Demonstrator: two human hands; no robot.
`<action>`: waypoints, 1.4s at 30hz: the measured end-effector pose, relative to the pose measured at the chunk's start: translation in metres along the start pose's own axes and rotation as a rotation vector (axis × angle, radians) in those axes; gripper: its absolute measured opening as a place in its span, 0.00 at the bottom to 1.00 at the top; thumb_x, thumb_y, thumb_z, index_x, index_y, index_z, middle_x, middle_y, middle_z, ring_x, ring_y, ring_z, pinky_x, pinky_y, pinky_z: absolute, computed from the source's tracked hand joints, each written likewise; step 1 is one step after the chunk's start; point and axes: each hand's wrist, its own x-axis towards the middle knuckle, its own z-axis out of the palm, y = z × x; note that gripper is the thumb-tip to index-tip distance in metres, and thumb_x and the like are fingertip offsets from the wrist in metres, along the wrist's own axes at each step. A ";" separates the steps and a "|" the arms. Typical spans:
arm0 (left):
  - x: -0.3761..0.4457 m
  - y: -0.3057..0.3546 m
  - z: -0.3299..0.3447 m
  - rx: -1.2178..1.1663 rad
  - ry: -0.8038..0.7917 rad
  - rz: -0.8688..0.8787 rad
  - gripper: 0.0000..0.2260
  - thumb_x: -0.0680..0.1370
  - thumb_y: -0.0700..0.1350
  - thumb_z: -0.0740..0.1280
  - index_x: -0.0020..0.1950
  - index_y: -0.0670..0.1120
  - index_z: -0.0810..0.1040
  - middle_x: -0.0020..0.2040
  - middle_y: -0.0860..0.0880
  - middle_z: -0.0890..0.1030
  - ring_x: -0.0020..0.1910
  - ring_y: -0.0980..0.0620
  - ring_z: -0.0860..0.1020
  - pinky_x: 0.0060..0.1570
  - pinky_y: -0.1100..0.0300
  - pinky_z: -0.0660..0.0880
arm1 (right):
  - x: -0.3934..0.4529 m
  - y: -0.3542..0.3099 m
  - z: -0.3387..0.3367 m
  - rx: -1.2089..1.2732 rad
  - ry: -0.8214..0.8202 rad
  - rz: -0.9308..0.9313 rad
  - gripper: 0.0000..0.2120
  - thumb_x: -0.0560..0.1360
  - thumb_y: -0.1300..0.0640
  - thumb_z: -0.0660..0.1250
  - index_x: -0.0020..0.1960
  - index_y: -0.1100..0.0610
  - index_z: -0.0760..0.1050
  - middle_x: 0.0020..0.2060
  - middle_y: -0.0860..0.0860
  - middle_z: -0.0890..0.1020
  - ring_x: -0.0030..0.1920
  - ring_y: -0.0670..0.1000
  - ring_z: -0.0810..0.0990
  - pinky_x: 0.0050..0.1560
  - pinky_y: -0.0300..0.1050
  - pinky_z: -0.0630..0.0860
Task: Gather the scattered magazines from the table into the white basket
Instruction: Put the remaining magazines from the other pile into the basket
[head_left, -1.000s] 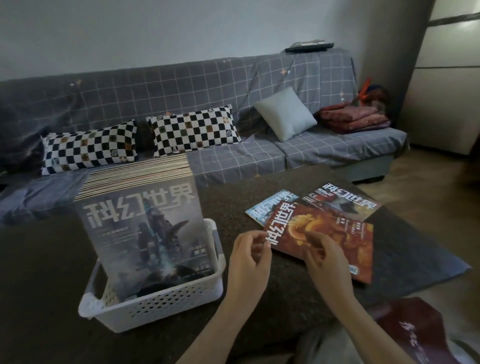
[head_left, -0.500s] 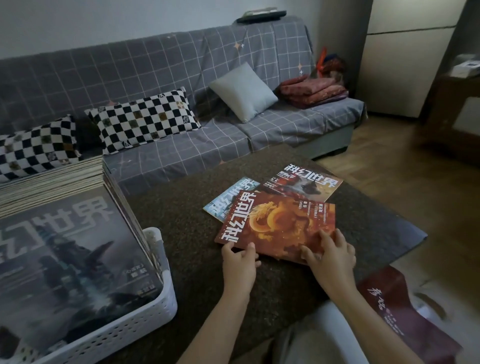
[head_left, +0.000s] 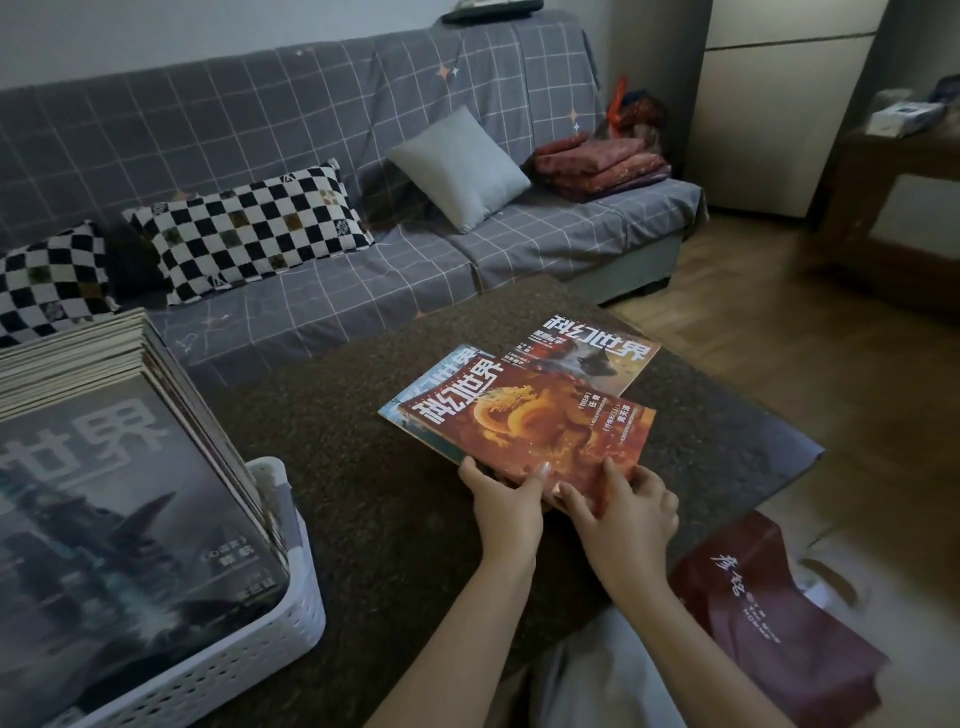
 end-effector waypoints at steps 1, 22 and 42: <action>-0.002 0.000 0.000 -0.010 -0.002 0.007 0.39 0.74 0.40 0.72 0.76 0.54 0.52 0.68 0.43 0.72 0.64 0.46 0.74 0.61 0.50 0.75 | -0.001 0.001 0.000 -0.002 -0.005 0.004 0.33 0.72 0.36 0.63 0.72 0.52 0.64 0.69 0.58 0.65 0.67 0.60 0.59 0.69 0.55 0.57; -0.070 0.076 -0.155 0.367 -0.172 0.543 0.31 0.77 0.43 0.68 0.71 0.64 0.56 0.52 0.58 0.82 0.51 0.60 0.81 0.48 0.61 0.79 | -0.033 -0.059 -0.036 0.748 -0.588 -0.184 0.45 0.59 0.32 0.68 0.72 0.45 0.61 0.66 0.48 0.74 0.60 0.47 0.75 0.56 0.42 0.75; -0.106 0.111 -0.333 0.146 0.238 0.576 0.19 0.76 0.40 0.70 0.54 0.64 0.71 0.43 0.54 0.86 0.40 0.54 0.85 0.35 0.57 0.81 | -0.111 -0.190 -0.019 0.809 -0.422 -0.542 0.07 0.71 0.47 0.70 0.47 0.47 0.75 0.39 0.46 0.83 0.38 0.43 0.82 0.34 0.36 0.77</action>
